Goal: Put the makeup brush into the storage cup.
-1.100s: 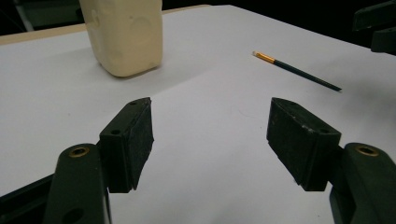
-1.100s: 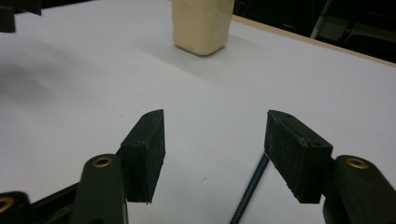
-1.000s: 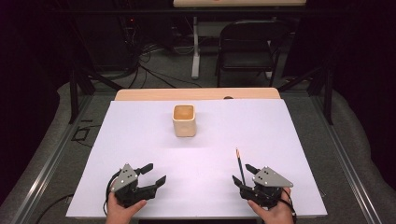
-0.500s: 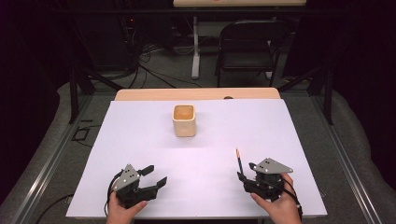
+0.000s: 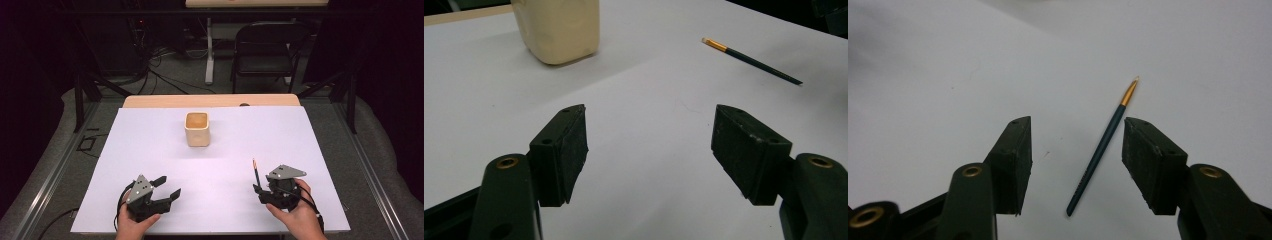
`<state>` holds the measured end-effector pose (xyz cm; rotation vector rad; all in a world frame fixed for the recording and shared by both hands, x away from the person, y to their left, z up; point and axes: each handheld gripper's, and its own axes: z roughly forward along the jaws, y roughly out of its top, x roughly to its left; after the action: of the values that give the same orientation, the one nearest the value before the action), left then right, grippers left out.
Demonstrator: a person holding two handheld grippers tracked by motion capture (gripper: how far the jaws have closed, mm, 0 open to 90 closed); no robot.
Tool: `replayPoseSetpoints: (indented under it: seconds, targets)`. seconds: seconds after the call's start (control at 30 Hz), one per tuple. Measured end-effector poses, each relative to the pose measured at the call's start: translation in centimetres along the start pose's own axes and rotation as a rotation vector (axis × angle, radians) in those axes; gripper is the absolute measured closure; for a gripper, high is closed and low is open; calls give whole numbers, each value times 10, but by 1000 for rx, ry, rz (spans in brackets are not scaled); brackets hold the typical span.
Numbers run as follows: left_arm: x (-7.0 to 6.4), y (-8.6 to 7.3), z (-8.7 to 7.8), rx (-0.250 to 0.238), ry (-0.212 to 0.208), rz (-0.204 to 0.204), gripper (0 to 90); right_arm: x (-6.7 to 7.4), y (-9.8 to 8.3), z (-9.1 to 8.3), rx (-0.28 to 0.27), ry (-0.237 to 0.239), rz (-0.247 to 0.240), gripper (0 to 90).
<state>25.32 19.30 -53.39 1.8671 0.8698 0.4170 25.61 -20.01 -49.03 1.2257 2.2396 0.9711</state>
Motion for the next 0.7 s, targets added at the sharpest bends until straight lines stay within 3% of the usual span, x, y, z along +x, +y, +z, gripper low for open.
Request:
replayPoseSetpoints:
  seconds: [0.2, 0.4, 0.7]
  targets:
    - [1, 0, 0, 9, -1, 0, 310, -4, 2, 3, 47, 10, 22, 454]
    - [0, -1, 0, 14, -2, -6, 312, -11, 5, 5, 136, 20, 56, 457]
    - [0, -4, -4, 20, 5, -9, 312, -16, 14, 8, 209, 28, 93, 487]
